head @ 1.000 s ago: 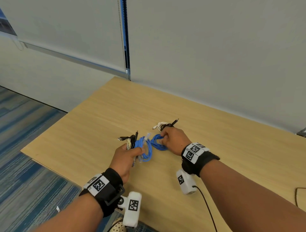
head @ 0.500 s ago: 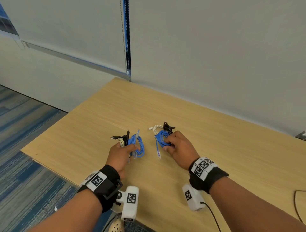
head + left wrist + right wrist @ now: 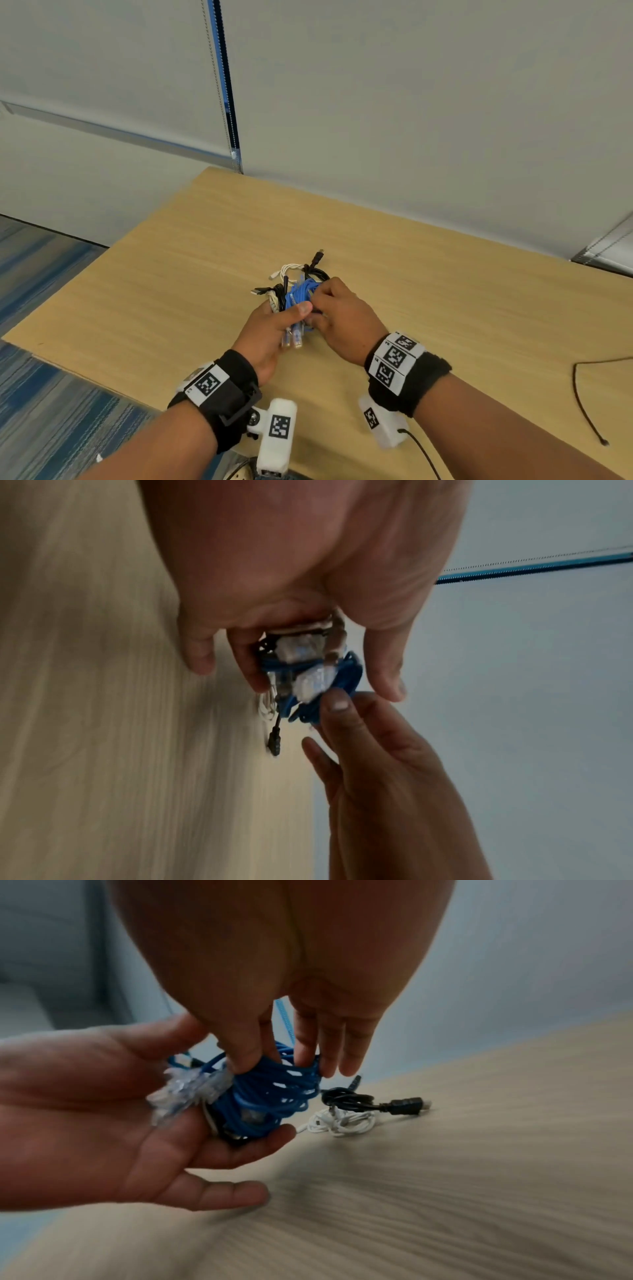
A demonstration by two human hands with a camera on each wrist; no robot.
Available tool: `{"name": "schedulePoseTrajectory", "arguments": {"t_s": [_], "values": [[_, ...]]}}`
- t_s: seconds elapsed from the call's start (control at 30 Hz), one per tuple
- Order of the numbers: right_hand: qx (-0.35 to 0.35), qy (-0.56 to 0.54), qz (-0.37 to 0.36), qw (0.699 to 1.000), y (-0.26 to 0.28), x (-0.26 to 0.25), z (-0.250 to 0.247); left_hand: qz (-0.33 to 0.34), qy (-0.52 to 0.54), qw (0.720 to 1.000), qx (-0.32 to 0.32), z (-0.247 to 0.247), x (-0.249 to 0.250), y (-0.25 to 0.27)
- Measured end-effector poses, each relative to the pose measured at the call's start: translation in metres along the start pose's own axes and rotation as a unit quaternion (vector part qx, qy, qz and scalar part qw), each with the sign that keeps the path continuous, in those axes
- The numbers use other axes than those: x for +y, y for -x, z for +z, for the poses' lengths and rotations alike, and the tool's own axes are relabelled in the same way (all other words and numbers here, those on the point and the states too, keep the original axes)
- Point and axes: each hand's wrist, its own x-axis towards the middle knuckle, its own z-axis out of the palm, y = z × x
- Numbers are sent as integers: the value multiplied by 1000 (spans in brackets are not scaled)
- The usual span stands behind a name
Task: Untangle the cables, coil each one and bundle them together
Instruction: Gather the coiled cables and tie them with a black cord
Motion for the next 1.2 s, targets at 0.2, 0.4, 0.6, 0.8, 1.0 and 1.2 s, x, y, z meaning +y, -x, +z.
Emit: {"name": "schedulePoseTrajectory", "arguments": {"t_s": [0.2, 0.4, 0.6, 0.8, 1.0, 1.2], "values": [[-38, -31, -39, 998, 2, -8, 5, 0, 16, 997, 78, -13, -9, -2], [85, -155, 124, 976, -36, 10, -7, 35, -4, 987, 157, -35, -8, -6], [-77, 37, 196, 977, -66, 36, 10, 67, -21, 982, 174, -45, 1, -6], [18, 18, 166, 986, -65, 32, -2, 54, -11, 981, 188, -47, 0, -5], [67, -14, 41, 997, -40, -15, -18, 59, 6, 983, 175, -33, 2, -7], [45, -84, 56, 994, -23, -30, -14, 29, 80, 991, 108, -18, 6, 1]]}}
